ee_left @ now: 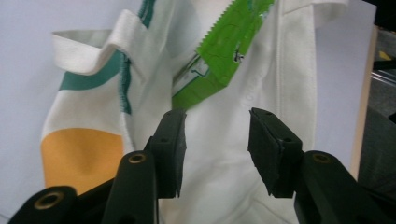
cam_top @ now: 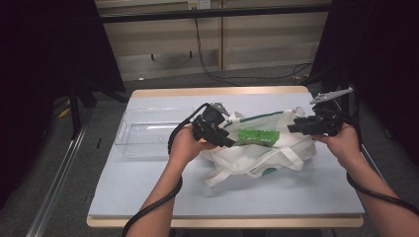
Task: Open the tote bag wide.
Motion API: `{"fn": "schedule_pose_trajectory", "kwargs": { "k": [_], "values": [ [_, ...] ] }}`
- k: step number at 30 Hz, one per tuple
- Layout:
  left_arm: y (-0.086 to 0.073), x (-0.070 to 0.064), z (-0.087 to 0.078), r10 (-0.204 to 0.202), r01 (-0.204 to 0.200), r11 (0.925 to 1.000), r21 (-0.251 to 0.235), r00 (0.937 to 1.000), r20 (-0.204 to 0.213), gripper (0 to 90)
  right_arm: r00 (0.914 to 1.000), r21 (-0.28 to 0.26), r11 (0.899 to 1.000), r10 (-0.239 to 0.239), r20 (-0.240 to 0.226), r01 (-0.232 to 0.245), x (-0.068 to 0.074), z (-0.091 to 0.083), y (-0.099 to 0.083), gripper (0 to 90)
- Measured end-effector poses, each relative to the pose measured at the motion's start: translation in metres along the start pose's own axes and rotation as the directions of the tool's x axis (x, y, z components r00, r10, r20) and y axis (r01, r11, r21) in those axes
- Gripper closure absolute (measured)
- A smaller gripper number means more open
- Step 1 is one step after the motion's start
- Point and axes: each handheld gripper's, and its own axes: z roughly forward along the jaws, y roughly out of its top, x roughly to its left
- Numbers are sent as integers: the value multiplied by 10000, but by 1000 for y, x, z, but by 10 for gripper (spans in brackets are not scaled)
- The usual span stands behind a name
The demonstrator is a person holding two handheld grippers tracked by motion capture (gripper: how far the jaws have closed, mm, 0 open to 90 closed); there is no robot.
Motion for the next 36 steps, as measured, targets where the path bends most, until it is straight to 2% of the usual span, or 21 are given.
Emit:
{"fn": "schedule_pose_trajectory", "kwargs": {
  "k": [3,6,7,8,11,12,15,21,23,27,31,32,36],
  "values": [
    [1,3,1,40,-33,9995,300,9998,-219,603,10000,22,10000,1,-57,-1,2,1,-2,553],
    [1,7,2,-273,274,9996,99,9995,-126,640,9999,61,10000,-44,-110,44,4,2,-3,554],
    [1,9,2,-187,188,9997,149,9998,-51,661,9999,65,10000,-70,-97,71,5,2,-3,554],
    [1,10,3,-358,359,9994,32,9993,-116,670,9998,83,9999,-92,-158,93,5,3,-3,554],
    [1,11,3,-353,355,9993,136,9993,-142,684,9997,94,9999,-96,-210,98,7,4,-5,555],
    [1,10,4,-486,488,9988,96,9985,-234,687,9998,198,9997,-105,-161,108,8,4,-5,555],
    [1,13,5,-334,341,9991,247,9991,-254,712,9995,183,9997,-146,-276,151,10,6,-7,562],
    [3,17,9,-463,474,9982,359,9985,-308,753,9991,280,9993,-225,-367,235,14,8,-11,584],
    [4,18,10,-454,476,9978,458,9979,-471,756,9987,343,9992,-209,-461,225,15,9,-13,603],
    [4,20,11,-581,598,9974,399,9974,-433,790,9984,514,9981,-330,-467,354,18,11,-16,625],
    [4,21,12,-594,614,9974,386,9970,-499,796,9986,472,9986,-200,-482,222,19,12,-20,640],
    [5,22,11,-482,505,9977,459,9976,-492,796,9985,493,9984,-247,-483,271,19,12,-20,646],
    [5,22,12,-602,619,9975,333,9970,-494,800,9982,469,9985,-246,-551,272,19,11,-21,654]
  ]
}}
